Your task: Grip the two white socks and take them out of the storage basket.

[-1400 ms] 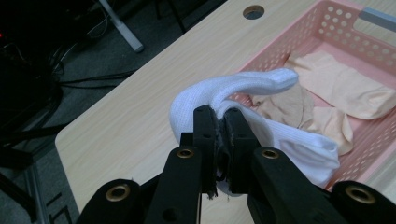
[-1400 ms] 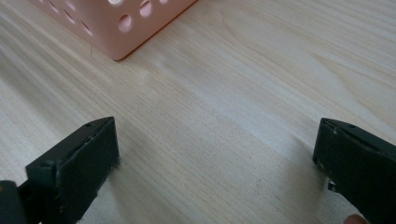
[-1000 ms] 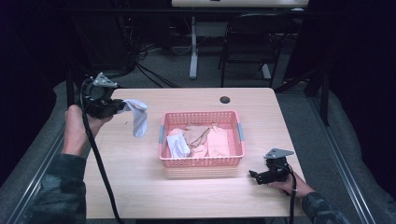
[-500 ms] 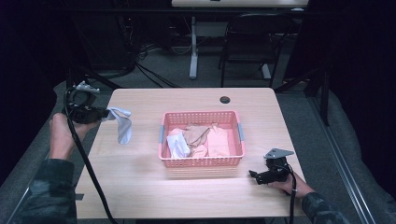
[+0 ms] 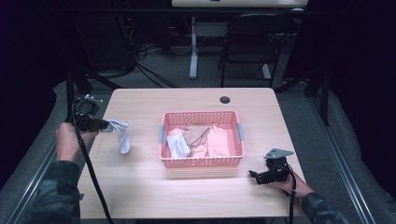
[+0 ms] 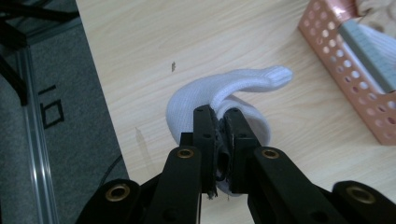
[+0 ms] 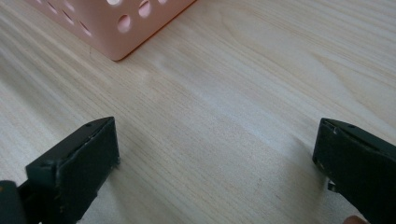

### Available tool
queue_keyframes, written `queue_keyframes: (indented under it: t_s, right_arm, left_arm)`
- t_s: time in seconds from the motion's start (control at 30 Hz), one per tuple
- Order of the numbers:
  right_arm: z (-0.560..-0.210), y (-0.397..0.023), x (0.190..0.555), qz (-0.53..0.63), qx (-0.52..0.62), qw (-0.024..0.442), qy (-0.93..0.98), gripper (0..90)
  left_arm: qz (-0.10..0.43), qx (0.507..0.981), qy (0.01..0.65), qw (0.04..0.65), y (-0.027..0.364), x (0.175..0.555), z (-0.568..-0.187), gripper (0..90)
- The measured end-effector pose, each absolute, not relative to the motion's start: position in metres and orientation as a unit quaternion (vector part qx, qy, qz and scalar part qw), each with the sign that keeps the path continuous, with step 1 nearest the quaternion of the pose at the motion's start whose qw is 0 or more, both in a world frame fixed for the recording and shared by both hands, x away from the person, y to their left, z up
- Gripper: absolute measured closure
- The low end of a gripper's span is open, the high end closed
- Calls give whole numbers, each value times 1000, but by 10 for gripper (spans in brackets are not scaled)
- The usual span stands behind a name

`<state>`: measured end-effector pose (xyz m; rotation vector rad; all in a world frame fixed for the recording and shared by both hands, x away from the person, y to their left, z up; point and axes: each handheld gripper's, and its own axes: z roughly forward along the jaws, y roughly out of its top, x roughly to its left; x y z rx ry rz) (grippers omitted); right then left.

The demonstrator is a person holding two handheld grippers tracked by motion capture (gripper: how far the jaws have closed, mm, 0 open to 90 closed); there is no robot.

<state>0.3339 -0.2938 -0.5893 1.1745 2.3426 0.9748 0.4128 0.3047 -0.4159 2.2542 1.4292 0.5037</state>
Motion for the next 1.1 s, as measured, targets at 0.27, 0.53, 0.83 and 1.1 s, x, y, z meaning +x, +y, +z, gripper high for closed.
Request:
queue_keyframes:
  t_s: [0.27, 0.53, 0.83, 1.1]
  right_arm:
    - [-589, -294, 334, 344, 415, 170, 825, 0]
    - [-589, -294, 334, 344, 414, 172, 825, 0]
    - [-589, -294, 334, 344, 415, 170, 825, 0]
    - [-589, -294, 334, 344, 415, 171, 825, 0]
  left_arm:
    - [154, 815, 526, 188, 297, 425, -458, 850]
    - [119, 810, 546, 174, 286, 434, -513, 847]
    - [96, 793, 569, 194, 288, 437, -537, 796]
    - [77, 769, 592, 228, 297, 436, -545, 581]
